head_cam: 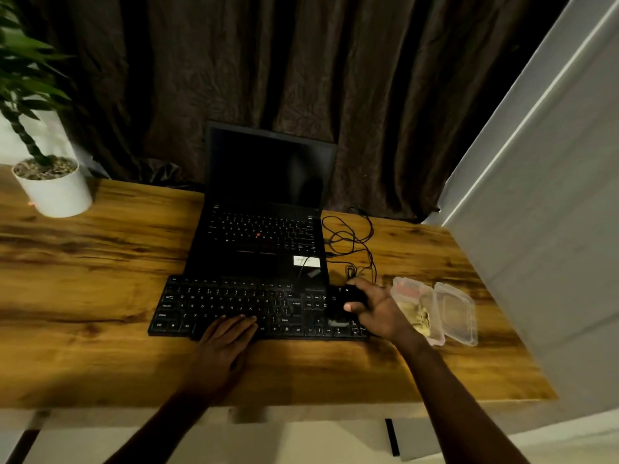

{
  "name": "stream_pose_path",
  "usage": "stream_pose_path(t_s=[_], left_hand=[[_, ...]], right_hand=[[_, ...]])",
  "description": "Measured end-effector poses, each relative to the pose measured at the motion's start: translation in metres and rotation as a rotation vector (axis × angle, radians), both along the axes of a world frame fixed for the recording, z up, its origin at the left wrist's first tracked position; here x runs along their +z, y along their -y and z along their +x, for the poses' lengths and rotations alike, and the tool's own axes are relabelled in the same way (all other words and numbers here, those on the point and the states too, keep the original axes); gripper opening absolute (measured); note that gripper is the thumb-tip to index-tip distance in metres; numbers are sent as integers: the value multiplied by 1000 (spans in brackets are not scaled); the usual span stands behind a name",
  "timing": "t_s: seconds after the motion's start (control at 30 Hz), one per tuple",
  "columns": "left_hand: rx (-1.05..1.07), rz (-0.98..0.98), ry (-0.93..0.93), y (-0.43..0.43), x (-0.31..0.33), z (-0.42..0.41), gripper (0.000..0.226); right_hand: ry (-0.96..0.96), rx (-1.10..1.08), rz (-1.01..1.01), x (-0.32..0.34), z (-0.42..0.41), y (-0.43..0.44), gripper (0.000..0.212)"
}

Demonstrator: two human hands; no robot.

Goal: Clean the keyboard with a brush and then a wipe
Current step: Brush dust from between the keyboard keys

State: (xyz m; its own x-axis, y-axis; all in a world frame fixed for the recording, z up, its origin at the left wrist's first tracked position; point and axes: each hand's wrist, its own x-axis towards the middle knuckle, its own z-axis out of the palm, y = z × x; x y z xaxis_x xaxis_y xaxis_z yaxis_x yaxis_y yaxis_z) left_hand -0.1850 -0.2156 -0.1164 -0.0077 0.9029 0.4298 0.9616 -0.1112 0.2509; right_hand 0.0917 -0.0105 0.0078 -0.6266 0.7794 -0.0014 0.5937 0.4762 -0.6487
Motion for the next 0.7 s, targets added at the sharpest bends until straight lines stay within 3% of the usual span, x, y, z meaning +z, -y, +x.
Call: stream_pose_path(t_s=[0.27, 0.4, 0.53, 0.7], left_hand=[[19, -1, 8, 0, 1, 2, 60], [19, 28, -12, -1, 1, 2, 45], [-6, 39, 4, 0, -1, 0, 59], [12, 31, -12, -1, 1, 2, 45]], right_hand=[[171, -91, 74, 2, 45, -24, 40], [104, -13, 90, 0, 18, -11, 36], [7, 11, 13, -4, 0, 0, 35], [94, -26, 63, 3, 28, -10, 31]])
